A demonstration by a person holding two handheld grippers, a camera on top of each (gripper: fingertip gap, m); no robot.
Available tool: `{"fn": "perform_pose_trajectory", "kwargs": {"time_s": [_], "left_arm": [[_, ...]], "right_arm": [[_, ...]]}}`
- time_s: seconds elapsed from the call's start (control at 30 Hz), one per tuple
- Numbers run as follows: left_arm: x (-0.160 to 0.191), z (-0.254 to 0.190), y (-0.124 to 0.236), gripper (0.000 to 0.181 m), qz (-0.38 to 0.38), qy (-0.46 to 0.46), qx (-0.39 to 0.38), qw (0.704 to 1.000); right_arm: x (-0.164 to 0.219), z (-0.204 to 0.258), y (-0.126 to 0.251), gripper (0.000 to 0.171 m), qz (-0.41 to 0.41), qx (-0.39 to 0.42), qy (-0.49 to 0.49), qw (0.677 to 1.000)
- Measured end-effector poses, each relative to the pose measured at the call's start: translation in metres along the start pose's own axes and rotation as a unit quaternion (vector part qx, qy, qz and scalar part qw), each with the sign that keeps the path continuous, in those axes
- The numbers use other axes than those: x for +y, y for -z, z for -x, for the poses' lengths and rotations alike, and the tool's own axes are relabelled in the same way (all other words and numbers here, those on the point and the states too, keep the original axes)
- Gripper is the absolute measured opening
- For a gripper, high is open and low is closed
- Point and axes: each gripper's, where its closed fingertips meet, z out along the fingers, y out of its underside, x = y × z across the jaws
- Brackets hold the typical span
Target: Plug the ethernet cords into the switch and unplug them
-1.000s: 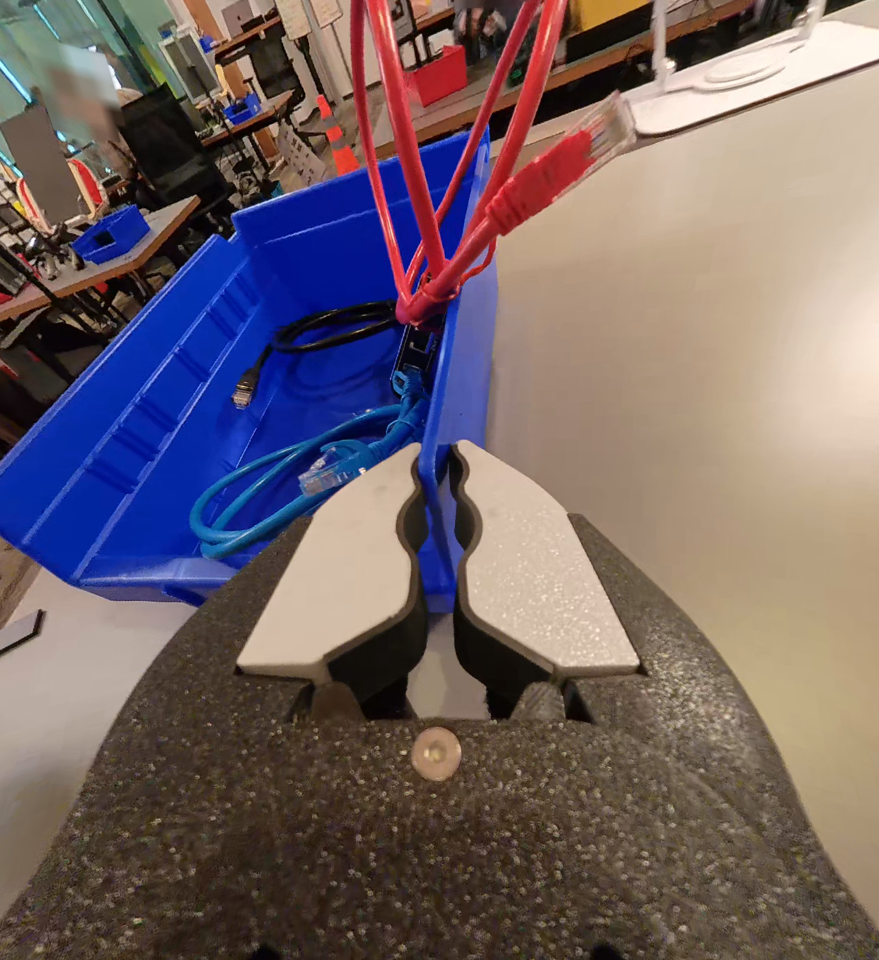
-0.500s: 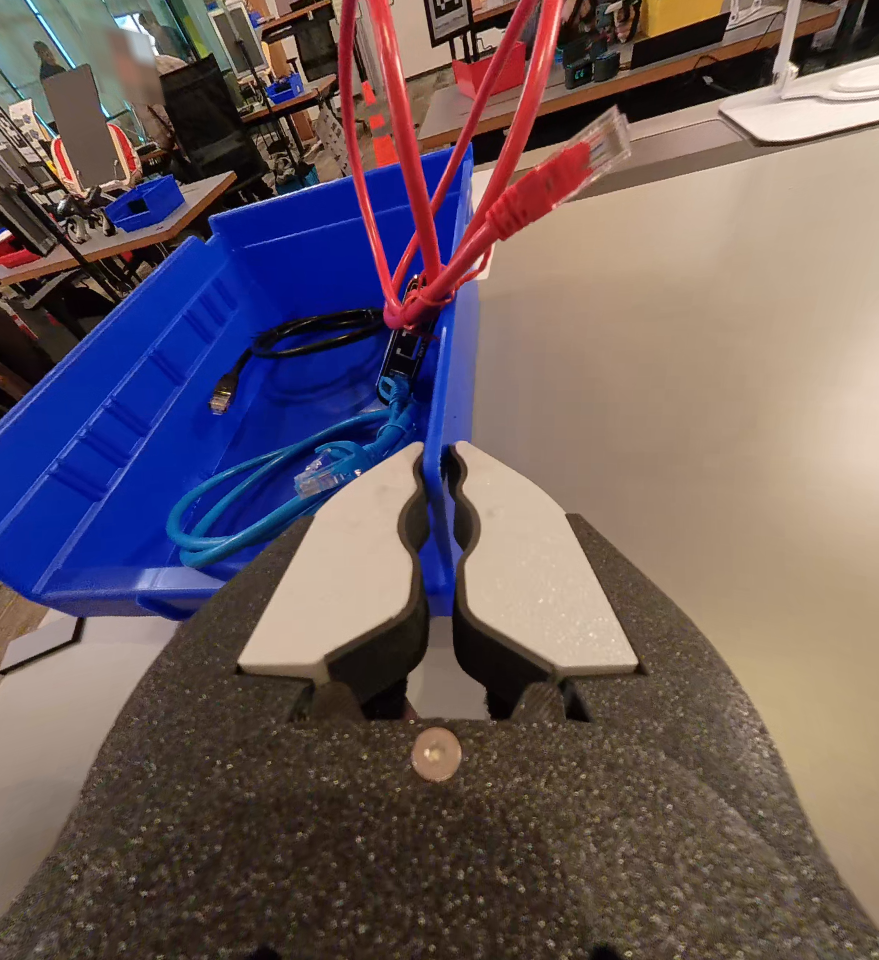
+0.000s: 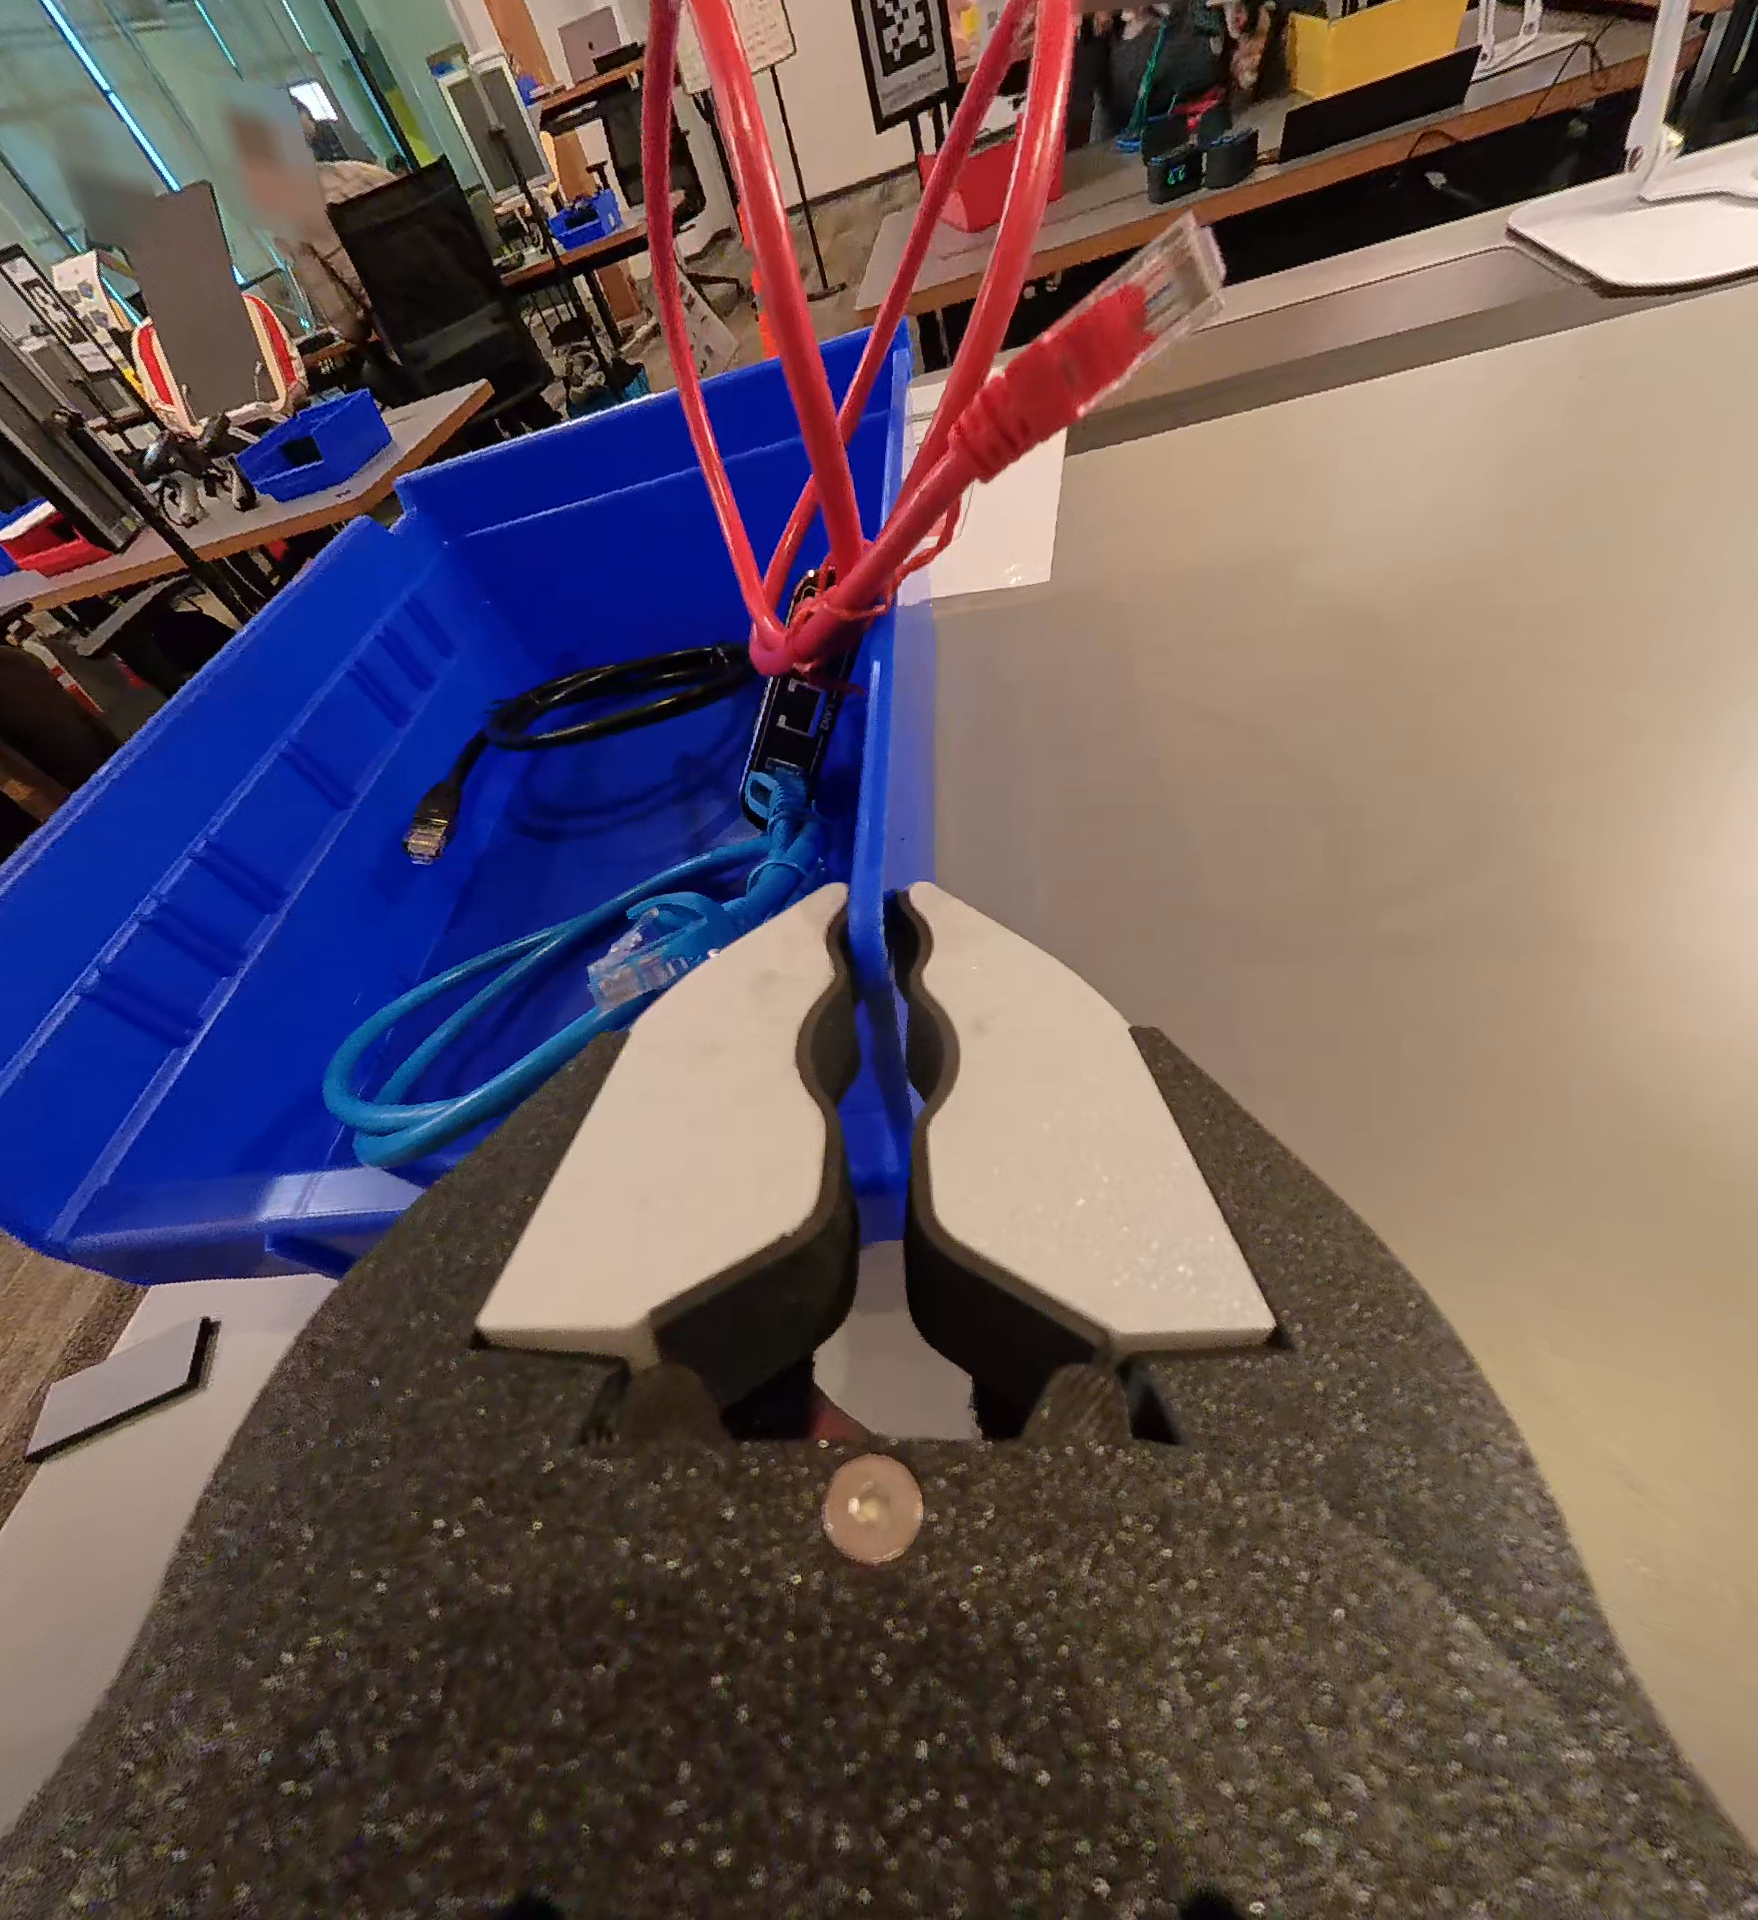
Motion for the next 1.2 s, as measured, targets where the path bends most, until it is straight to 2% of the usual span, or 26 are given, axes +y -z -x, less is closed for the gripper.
{"fn": "perform_pose_trajectory", "kwargs": {"time_s": [0.63, 0.73, 0.8, 0.9, 1.03, 1.2], "left_arm": [[0.001, 0.000, -0.002, 0.005, -0.012, -0.006, 0.009, 1.000], [-0.004, -0.007, 0.009, 0.029, -0.035, -0.030, 0.025, 0.999], [-0.014, -0.012, 0.027, 0.037, -0.070, -0.028, 0.037, 0.996], [-0.030, -0.013, 0.055, 0.040, -0.108, 0.004, 0.060, 0.992], [-0.053, 0.007, 0.072, 0.041, -0.117, 0.005, 0.037, 0.992], [-0.049, 0.034, 0.041, 0.056, -0.042, -0.050, 0.016, 0.998]], "right_arm": [[0.003, -0.025, -0.020, 0.008, -0.002, -0.018, -0.010, 1.000], [0.009, -0.021, -0.007, 0.045, -0.005, -0.031, -0.053, 0.998], [0.013, -0.020, 0.009, 0.052, -0.020, -0.027, -0.066, 0.997], [0.015, -0.013, 0.037, 0.052, -0.046, -0.018, -0.067, 0.997], [0.005, 0.022, 0.056, 0.048, -0.065, -0.063, -0.039, 0.995], [-0.010, 0.068, 0.049, 0.048, -0.064, -0.115, 0.008, 0.991]]}}
